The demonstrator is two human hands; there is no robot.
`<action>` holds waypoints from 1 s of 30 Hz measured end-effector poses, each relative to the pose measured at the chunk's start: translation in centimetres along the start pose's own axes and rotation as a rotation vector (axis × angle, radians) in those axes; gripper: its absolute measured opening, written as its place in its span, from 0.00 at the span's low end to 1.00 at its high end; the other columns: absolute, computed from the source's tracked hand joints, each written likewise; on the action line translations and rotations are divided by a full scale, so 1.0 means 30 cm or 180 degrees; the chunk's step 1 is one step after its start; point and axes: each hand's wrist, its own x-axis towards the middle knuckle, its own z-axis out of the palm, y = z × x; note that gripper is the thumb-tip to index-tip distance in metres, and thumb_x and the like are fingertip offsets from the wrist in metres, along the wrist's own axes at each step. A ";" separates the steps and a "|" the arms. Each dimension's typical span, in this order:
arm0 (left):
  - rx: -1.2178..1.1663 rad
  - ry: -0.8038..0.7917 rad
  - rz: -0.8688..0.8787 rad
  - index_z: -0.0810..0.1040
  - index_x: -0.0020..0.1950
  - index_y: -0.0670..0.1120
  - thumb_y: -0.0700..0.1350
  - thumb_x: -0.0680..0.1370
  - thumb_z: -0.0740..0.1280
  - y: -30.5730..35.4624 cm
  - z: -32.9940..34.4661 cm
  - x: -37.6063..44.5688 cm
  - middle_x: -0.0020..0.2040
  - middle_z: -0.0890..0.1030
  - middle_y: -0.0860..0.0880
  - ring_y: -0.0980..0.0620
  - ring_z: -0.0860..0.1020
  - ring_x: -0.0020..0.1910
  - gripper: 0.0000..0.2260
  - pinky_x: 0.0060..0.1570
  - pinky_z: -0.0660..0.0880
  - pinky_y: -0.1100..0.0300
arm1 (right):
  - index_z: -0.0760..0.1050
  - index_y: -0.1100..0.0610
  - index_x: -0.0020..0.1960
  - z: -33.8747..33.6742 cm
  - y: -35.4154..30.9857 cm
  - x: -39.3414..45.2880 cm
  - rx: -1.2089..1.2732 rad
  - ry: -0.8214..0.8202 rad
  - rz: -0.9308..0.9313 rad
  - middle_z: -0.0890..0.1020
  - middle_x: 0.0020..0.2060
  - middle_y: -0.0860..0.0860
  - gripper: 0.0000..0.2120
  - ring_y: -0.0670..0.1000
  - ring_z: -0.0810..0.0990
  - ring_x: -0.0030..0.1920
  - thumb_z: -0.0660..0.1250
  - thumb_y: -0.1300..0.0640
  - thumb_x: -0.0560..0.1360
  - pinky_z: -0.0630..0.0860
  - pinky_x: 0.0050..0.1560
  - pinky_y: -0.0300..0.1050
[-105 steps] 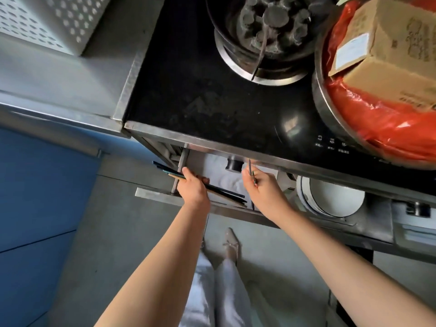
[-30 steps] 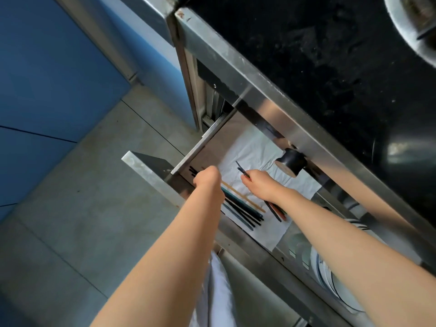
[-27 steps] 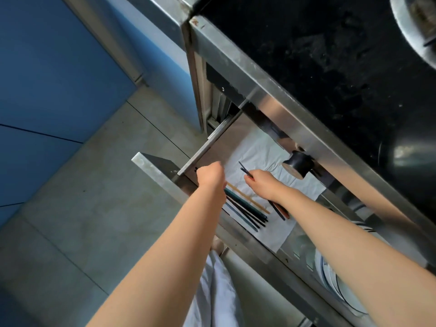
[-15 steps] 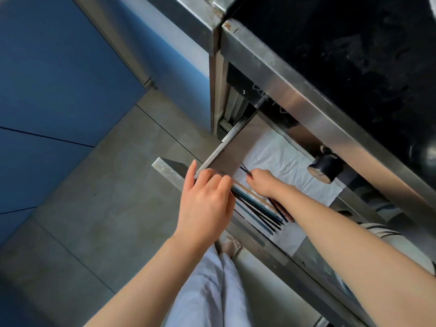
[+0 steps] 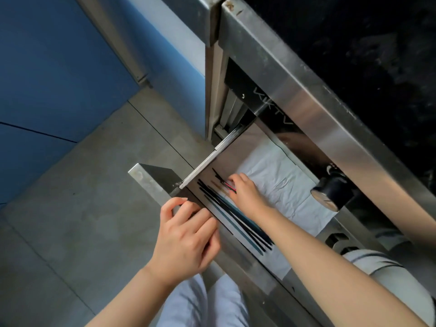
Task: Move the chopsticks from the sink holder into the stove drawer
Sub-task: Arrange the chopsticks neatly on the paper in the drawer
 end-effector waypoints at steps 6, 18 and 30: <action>0.0091 -0.0007 -0.0091 0.74 0.32 0.46 0.44 0.75 0.59 0.009 0.003 0.012 0.31 0.72 0.50 0.45 0.72 0.35 0.12 0.57 0.64 0.53 | 0.68 0.60 0.69 0.001 0.089 -0.077 -0.0039 0.0316 -0.0502 0.71 0.65 0.54 0.20 0.55 0.74 0.62 0.60 0.64 0.78 0.72 0.63 0.45; 0.0034 -0.0167 -0.0136 0.79 0.34 0.45 0.42 0.75 0.58 0.015 -0.012 0.006 0.34 0.78 0.50 0.46 0.77 0.41 0.13 0.63 0.62 0.54 | 0.42 0.56 0.78 0.100 0.291 -0.225 -0.1795 -0.0261 -0.1249 0.45 0.78 0.50 0.30 0.51 0.44 0.78 0.49 0.48 0.81 0.44 0.77 0.49; 0.0075 -0.0022 -0.0159 0.79 0.33 0.45 0.41 0.73 0.58 0.010 0.004 0.004 0.35 0.79 0.50 0.47 0.76 0.41 0.13 0.63 0.60 0.58 | 0.43 0.52 0.78 0.116 0.301 -0.145 -0.1513 -0.0213 -0.1807 0.42 0.78 0.50 0.47 0.52 0.40 0.77 0.51 0.78 0.65 0.42 0.77 0.48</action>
